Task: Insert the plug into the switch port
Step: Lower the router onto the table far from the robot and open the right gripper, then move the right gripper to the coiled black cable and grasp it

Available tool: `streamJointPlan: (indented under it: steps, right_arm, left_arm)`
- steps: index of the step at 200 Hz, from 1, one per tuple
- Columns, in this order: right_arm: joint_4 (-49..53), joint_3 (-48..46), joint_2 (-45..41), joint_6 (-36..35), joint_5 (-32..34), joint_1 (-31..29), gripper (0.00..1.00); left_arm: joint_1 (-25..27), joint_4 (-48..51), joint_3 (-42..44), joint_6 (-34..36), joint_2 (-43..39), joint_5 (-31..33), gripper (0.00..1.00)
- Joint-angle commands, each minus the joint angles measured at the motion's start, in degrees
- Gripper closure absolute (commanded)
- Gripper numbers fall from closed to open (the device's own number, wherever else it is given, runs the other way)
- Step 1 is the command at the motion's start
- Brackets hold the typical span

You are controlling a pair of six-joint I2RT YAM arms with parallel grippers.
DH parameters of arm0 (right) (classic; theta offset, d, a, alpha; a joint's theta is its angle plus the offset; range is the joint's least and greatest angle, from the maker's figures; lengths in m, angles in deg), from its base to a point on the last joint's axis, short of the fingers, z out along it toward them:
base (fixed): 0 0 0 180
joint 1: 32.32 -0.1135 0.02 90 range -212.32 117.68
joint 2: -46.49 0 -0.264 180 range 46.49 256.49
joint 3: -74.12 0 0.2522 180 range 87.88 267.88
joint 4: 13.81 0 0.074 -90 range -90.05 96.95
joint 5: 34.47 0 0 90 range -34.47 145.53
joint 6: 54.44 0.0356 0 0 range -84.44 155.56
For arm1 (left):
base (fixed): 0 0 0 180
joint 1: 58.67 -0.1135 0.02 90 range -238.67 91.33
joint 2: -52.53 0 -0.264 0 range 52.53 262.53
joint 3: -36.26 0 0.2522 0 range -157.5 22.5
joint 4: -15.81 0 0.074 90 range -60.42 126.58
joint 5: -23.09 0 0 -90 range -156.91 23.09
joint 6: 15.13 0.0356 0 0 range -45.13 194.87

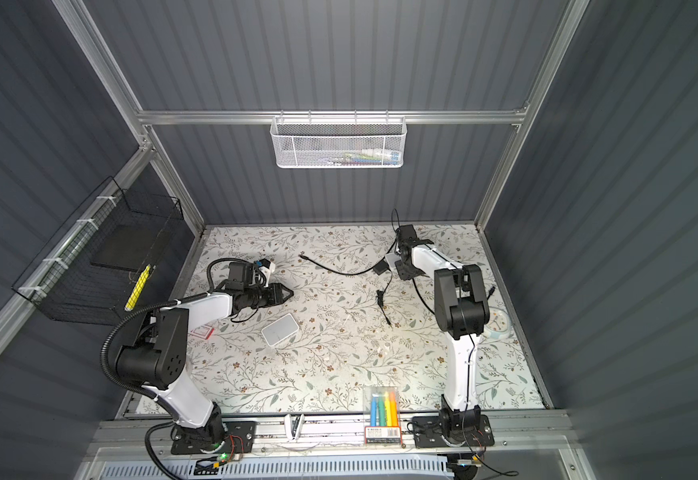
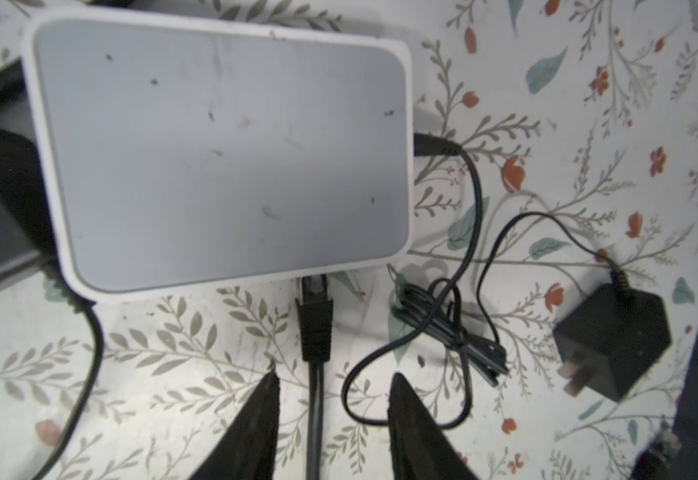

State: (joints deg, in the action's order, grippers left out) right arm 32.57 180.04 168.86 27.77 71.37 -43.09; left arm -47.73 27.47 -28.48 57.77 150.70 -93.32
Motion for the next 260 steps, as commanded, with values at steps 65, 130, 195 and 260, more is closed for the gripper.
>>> streamJointPlan:
  steps: [65,130,195,260]
  right_arm:
    - [4.84,17.95,1.05,8.84,-14.11,-3.74,0.51]
    - [7.27,22.43,9.73,9.79,-11.52,-9.65,0.46]
    - [6.98,6.15,-1.49,11.22,-6.77,-9.61,0.45]
    - [6.36,-13.06,-15.32,12.87,-16.56,-11.53,0.46]
  left_arm:
    - [-0.74,4.67,-3.07,2.25,-3.28,1.80,0.49]
    - [-4.08,7.73,-1.19,3.84,-8.56,1.97,0.49]
    - [-4.08,5.62,0.97,1.81,-10.63,1.21,0.51]
    - [-3.73,7.01,0.71,1.61,-11.42,-0.47,0.51]
